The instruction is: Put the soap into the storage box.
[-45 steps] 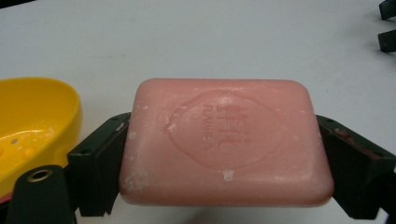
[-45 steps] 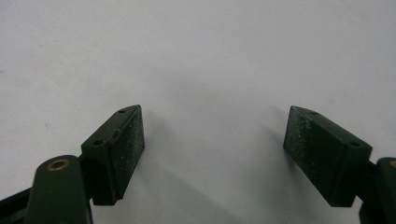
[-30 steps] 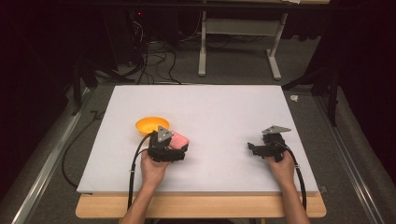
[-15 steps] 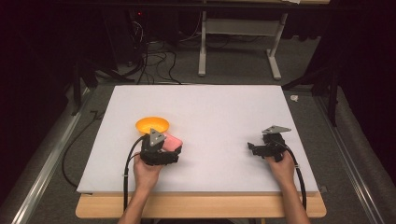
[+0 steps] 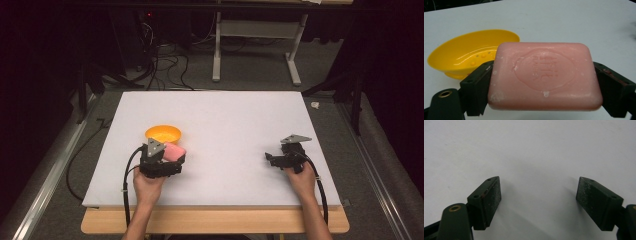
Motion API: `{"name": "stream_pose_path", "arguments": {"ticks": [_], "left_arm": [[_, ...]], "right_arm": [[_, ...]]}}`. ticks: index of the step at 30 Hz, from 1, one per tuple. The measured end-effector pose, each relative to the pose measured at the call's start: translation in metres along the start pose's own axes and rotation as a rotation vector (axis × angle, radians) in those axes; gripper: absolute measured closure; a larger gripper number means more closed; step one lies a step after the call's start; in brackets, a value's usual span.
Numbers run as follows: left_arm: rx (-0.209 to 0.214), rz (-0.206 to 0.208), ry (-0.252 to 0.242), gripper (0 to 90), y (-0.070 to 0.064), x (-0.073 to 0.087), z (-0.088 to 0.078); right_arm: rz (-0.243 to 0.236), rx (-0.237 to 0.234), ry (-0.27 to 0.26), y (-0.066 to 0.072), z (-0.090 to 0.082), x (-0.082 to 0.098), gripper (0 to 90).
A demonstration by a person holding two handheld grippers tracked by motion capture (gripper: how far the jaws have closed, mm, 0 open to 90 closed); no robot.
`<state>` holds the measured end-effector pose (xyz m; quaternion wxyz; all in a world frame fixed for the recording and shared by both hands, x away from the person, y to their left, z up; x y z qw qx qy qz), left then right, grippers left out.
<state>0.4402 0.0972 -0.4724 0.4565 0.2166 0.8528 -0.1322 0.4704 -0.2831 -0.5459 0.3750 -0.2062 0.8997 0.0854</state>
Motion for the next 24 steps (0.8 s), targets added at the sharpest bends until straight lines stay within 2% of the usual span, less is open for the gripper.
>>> {"name": "stream_pose_path", "arguments": {"ticks": [7,12,24], "left_arm": [[-0.008,-0.033,-0.010,13.9,0.009,-0.001,-0.004],[-0.010,-0.040,-0.014,13.9,0.012,-0.003,-0.005],[-0.047,-0.057,-0.009,13.9,0.027,-0.003,-0.005]], "right_arm": [[0.000,0.000,0.000,0.000,0.000,0.000,21.0],[0.000,0.000,0.002,0.000,0.000,0.000,21.0],[0.000,0.001,0.000,0.000,0.000,0.000,20.9]]}}
Point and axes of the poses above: each handheld gripper's, and its own axes: z roughly forward along the jaws, x roughly out of its underside, y roughly to its left, the point moved 9 cm from there along z, roughly forward along the jaws, and after that the axes turned 2 degrees about -x, right-handed, at the moved point
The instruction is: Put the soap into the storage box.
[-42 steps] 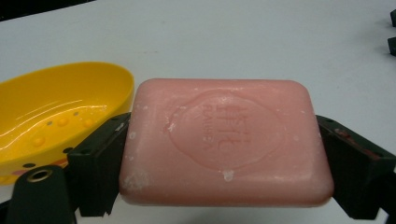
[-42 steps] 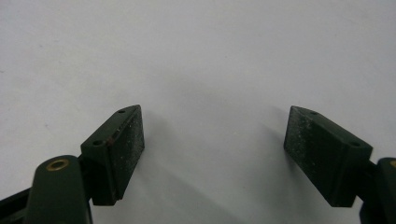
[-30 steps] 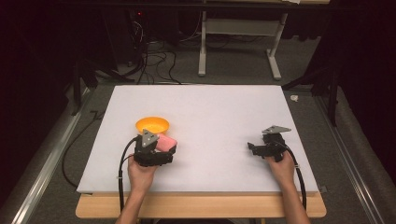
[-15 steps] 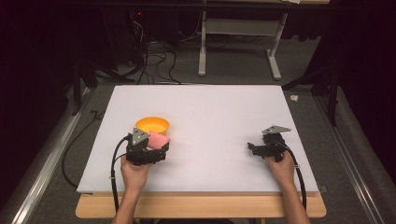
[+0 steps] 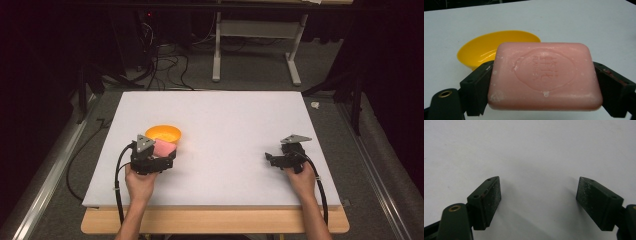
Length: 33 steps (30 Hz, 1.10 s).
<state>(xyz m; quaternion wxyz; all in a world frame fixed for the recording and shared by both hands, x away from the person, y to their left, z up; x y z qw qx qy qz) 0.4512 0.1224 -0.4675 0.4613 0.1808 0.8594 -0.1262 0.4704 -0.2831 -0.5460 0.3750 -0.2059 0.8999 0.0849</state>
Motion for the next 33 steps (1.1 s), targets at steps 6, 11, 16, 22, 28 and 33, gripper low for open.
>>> {"name": "stream_pose_path", "arguments": {"ticks": [6,11,16,22,28,33], "left_arm": [[-0.019,-0.010,-0.005,13.9,0.007,-0.003,0.000],[-0.036,-0.022,0.000,13.9,0.013,-0.006,0.003],[-0.043,-0.039,0.003,13.9,0.018,-0.008,0.009],[-0.058,-0.036,0.015,13.9,0.022,-0.012,0.016],[-0.060,-0.042,0.015,13.9,0.023,-0.017,0.022],[-0.066,-0.054,0.033,13.9,0.027,-0.019,0.029]], "right_arm": [[0.000,0.000,0.002,0.000,0.000,0.000,20.8],[0.000,0.000,0.000,0.000,0.000,0.000,20.8],[0.000,0.000,0.002,0.000,0.000,0.000,20.8],[-0.001,0.001,0.001,0.000,0.000,0.000,20.8],[-0.001,0.001,0.001,0.000,0.000,0.000,20.8],[-0.002,0.001,0.001,0.000,0.000,0.000,20.8]]}}
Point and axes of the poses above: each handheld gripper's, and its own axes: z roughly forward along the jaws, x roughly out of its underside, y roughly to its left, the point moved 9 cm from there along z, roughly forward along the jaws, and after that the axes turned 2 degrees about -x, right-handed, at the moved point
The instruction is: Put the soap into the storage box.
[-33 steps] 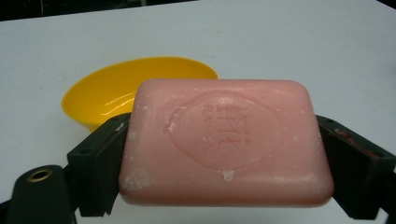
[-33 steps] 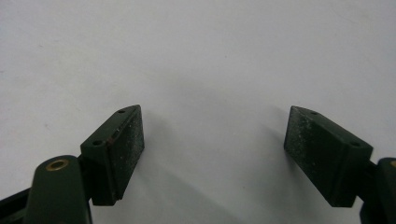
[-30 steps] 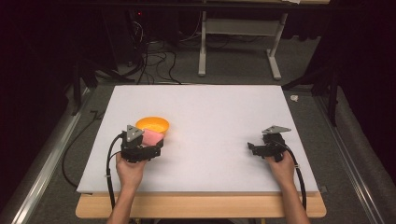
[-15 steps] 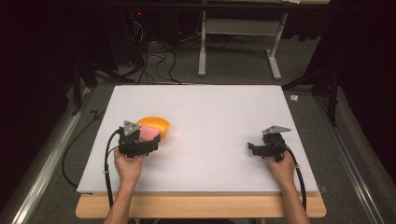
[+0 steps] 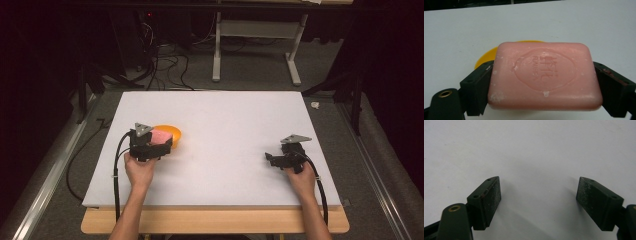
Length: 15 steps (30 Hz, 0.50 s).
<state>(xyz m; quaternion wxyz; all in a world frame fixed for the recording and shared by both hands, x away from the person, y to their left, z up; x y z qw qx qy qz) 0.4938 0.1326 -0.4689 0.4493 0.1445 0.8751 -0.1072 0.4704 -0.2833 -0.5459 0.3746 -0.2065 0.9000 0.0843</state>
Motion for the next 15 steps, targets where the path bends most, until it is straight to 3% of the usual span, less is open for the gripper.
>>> {"name": "stream_pose_path", "arguments": {"ticks": [15], "left_arm": [[-0.034,-0.023,0.017,13.9,0.010,-0.009,0.016]], "right_arm": [[0.000,0.000,0.000,0.000,0.000,0.000,20.7]]}}
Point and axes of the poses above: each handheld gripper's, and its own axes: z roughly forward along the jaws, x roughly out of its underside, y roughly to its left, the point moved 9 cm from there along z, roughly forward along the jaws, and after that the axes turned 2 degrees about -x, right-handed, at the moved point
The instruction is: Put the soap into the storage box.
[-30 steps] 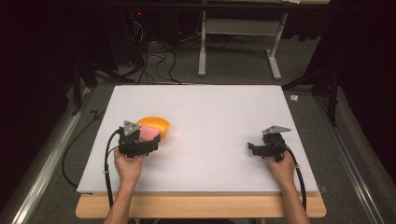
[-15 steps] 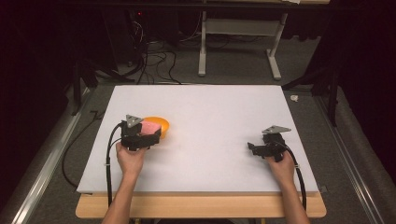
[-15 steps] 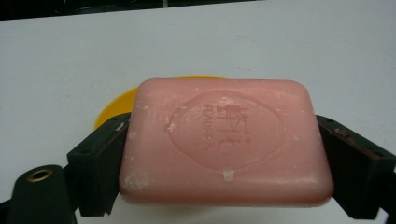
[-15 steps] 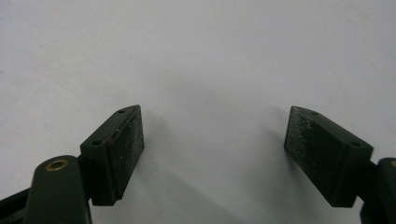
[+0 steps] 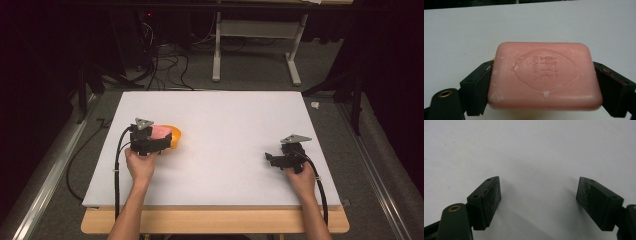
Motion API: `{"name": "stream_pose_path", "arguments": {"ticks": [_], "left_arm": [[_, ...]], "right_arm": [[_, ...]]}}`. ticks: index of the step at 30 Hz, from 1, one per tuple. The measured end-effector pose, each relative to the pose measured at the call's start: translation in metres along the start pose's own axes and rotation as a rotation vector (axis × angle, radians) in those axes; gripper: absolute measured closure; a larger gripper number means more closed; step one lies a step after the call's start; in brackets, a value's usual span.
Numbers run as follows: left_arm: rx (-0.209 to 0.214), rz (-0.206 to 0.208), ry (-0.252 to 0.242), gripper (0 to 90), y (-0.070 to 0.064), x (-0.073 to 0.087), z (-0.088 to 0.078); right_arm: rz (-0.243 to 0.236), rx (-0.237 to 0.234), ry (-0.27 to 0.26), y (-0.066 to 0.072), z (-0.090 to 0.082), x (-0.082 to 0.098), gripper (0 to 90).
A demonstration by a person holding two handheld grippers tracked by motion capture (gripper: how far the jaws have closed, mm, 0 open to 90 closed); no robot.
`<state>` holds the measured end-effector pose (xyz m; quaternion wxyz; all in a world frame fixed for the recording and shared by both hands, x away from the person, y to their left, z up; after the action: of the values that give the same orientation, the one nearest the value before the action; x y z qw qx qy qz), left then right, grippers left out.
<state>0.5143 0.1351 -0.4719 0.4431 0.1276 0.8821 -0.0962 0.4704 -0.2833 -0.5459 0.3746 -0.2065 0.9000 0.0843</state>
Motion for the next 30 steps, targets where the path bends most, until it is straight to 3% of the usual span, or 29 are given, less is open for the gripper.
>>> {"name": "stream_pose_path", "arguments": {"ticks": [8,13,30], "left_arm": [[-0.008,-0.009,0.003,13.9,0.000,-0.005,0.010],[-0.025,-0.008,0.034,13.9,0.004,0.000,0.018],[-0.039,-0.026,0.056,13.9,0.006,0.004,0.029]], "right_arm": [[0.000,0.000,0.000,0.000,0.000,0.000,20.8],[0.000,0.000,0.000,0.000,0.000,0.000,20.7],[0.002,0.000,0.001,0.000,0.000,0.000,20.8]]}}
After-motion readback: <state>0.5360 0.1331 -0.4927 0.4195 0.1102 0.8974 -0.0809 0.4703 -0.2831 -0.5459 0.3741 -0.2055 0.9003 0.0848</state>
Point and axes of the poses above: each handheld gripper's, and its own axes: z roughly forward along the jaws, x roughly out of its underside, y roughly to its left, the point moved 9 cm from there along z, roughly forward along the jaws, and after that the axes turned 2 degrees about -x, right-handed, at the moved point
